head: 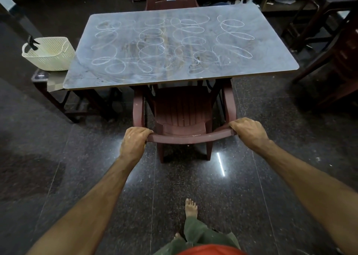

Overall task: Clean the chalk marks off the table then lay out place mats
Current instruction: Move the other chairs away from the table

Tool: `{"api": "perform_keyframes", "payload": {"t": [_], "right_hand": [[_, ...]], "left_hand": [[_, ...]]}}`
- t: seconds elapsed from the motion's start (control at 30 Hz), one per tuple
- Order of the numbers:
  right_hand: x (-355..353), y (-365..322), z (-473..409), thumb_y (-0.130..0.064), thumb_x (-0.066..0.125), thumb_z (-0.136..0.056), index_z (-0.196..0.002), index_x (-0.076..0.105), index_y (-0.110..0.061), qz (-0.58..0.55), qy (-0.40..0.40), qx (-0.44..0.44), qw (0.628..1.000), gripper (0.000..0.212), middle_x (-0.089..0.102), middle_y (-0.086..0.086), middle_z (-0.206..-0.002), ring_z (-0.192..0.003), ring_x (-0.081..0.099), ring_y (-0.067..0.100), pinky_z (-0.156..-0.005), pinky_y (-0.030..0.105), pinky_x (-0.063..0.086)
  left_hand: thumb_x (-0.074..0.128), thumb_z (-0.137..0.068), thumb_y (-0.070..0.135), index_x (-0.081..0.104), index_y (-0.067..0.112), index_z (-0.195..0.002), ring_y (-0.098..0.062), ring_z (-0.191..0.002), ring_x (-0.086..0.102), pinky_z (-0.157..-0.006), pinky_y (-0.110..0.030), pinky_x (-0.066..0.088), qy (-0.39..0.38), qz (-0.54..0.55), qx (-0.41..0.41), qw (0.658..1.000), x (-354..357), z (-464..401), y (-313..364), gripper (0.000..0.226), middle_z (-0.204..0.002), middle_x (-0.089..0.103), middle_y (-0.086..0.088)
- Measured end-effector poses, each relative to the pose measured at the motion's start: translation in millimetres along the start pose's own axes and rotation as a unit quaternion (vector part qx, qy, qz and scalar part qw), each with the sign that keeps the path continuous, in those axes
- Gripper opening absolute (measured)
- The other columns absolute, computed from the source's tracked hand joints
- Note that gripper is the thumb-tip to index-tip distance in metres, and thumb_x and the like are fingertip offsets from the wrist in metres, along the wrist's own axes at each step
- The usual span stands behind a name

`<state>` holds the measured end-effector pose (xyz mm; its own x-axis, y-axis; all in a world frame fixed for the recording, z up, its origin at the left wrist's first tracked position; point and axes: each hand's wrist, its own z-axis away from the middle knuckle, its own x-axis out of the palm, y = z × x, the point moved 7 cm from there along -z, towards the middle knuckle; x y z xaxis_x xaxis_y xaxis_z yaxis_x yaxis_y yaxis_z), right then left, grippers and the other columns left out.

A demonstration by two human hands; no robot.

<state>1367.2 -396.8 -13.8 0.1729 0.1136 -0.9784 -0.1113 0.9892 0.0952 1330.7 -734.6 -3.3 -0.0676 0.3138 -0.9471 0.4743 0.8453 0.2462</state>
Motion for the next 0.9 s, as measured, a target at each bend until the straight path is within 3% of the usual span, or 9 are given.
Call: {"api": "perform_keyframes", "payload": {"t": [0.13,0.73,0.83,0.9], "right_hand": [[2.7,7.8,5.3,-0.005,0.054,-0.091,-0.105,0.059,-0.016,-0.002,-0.009,0.003,1.0,0.019,0.063,0.001,-0.105,-0.099,0.06,0.022,-0.075,0.038,0.05],[1.5,0.4,3.4,-0.006,0.056,-0.092,-0.108,0.059,-0.013,-0.016,0.01,0.028,0.999,0.019,0.062,0.005,-0.106,-0.102,0.059,0.025,-0.077,0.039,0.049],[5.5,-0.7,0.6,-0.009,0.064,-0.088,-0.12,0.058,-0.017,-0.006,0.024,-0.005,1.0,0.035,0.062,0.003,-0.118,-0.114,0.055,0.022,-0.099,0.038,0.044],[7.7,-4.3,-0.1,-0.014,0.071,-0.084,-0.137,0.05,-0.016,0.013,0.022,-0.041,0.999,0.058,0.056,0.003,-0.134,-0.131,0.046,0.023,-0.116,0.042,0.029]], "left_hand": [[0.081,-0.061,-0.011,0.076,0.005,-0.089,-0.028,-0.074,0.072,-0.073,-0.042,0.057,0.0,-0.004,0.036,0.999,1.1,-0.4,11.6,0.032,-0.08,0.075,-0.006],[0.071,-0.074,-0.004,0.077,0.007,-0.093,-0.026,-0.075,0.071,-0.075,-0.041,0.057,-0.037,-0.024,0.031,0.999,4.9,-6.7,-1.4,0.023,-0.079,0.075,-0.005],[0.071,-0.072,-0.006,0.077,0.006,-0.095,-0.027,-0.079,0.071,-0.079,-0.042,0.056,-0.04,-0.029,0.014,0.999,4.2,-7.5,-1.1,0.026,-0.083,0.075,-0.006],[0.07,-0.072,-0.007,0.075,0.007,-0.097,-0.028,-0.082,0.07,-0.08,-0.043,0.055,-0.039,-0.031,0.014,0.999,3.6,-7.1,3.7,0.029,-0.086,0.075,-0.006]]}}
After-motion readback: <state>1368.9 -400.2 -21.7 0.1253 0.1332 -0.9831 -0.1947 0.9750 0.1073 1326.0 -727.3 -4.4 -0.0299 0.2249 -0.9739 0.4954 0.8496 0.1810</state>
